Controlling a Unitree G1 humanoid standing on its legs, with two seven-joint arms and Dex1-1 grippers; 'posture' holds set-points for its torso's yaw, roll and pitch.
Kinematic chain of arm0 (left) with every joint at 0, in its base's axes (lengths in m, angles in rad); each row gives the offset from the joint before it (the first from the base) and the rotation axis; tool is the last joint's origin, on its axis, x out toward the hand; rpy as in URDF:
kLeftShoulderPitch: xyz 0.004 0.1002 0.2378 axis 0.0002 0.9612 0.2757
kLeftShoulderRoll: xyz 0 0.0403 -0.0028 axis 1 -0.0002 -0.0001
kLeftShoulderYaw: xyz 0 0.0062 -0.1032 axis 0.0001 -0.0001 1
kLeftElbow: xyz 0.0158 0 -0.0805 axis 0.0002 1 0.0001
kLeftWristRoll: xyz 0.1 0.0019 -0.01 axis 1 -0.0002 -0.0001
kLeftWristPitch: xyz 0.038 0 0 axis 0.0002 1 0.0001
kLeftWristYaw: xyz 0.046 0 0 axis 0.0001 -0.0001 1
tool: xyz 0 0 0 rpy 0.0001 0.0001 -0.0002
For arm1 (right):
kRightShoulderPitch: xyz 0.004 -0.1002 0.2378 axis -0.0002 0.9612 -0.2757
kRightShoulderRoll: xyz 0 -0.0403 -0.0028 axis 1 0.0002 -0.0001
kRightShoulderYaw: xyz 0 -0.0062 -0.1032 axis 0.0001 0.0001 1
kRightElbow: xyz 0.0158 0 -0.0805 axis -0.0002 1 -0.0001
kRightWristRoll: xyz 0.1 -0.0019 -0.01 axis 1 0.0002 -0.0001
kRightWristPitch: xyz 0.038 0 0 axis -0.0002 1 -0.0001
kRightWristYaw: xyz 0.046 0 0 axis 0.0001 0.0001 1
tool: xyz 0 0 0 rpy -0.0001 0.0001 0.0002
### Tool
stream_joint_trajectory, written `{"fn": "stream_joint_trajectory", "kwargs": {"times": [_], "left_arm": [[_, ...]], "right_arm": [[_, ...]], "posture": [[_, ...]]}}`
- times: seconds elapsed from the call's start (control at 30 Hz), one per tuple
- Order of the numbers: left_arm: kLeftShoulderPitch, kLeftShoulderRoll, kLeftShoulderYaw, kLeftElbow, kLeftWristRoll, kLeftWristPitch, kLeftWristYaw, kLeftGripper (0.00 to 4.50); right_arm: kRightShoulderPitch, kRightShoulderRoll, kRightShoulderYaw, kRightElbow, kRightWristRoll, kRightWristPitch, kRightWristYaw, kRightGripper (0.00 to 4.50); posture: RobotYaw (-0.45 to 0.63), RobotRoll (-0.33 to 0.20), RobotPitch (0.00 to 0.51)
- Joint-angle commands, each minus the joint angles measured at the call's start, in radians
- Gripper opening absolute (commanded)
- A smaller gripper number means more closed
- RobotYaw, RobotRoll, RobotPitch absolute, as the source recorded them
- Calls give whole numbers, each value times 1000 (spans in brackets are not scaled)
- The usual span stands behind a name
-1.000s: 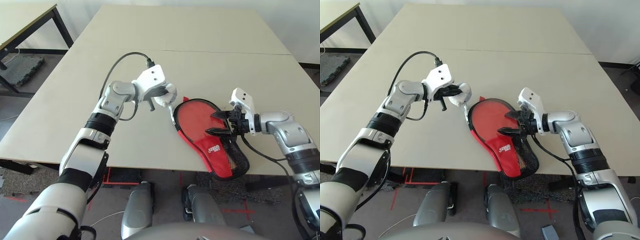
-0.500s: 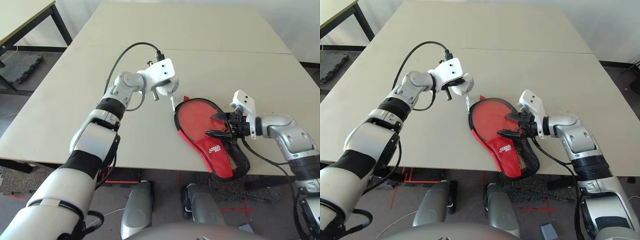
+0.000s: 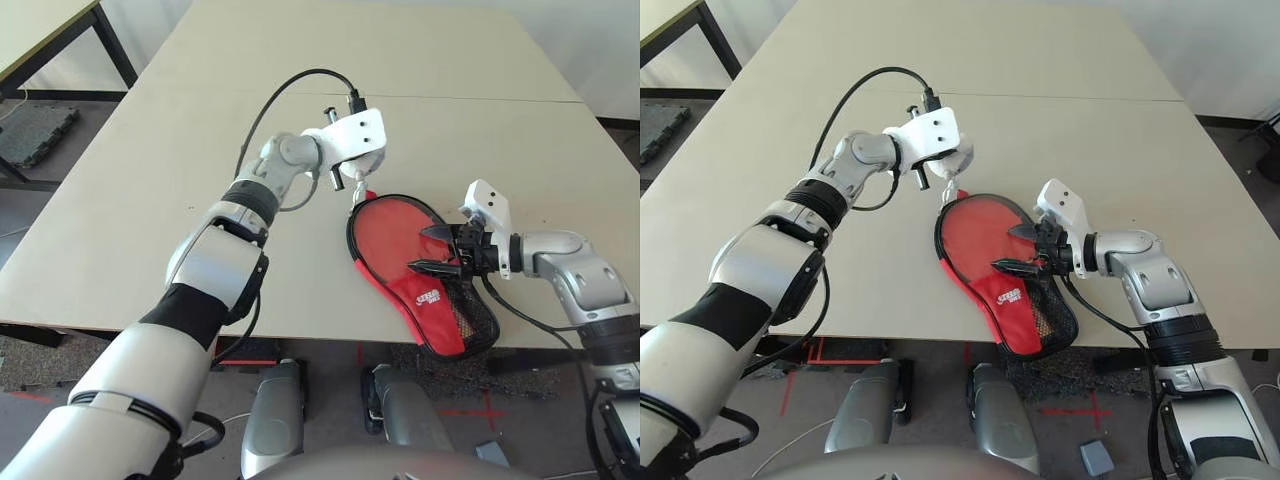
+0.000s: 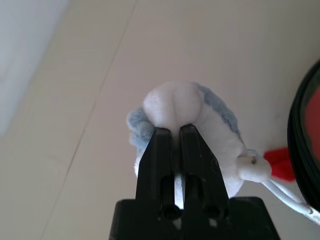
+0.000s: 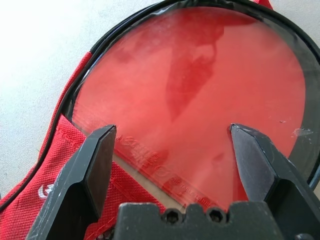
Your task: Store the ping-pong paddle in its case and zip it.
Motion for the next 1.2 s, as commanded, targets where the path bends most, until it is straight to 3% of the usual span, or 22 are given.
{"fn": "stream_joint_trajectory", "kwargs": {"times": [0.03,0.3,0.53,1.0,1.2], "left_arm": [[-52,-26,7,25,20,-12,83,15],[-97,-64,37,34,5,-32,203,15],[-29,-95,-17,37,50,-55,63,15],[33,-155,-99,50,141,-44,100,15],[43,-161,-105,49,153,-44,97,1961]], "right_arm": [[72,4,54,27,-3,77,-7,4500],[89,7,51,-4,15,93,-31,4500],[93,14,52,-13,33,101,-45,4500],[91,25,52,-22,47,107,-56,4500],[94,24,49,-26,51,108,-60,4500]], "posture": [[9,0,179],[-6,0,182],[-2,0,185],[-13,0,186],[-16,0,186]]}}
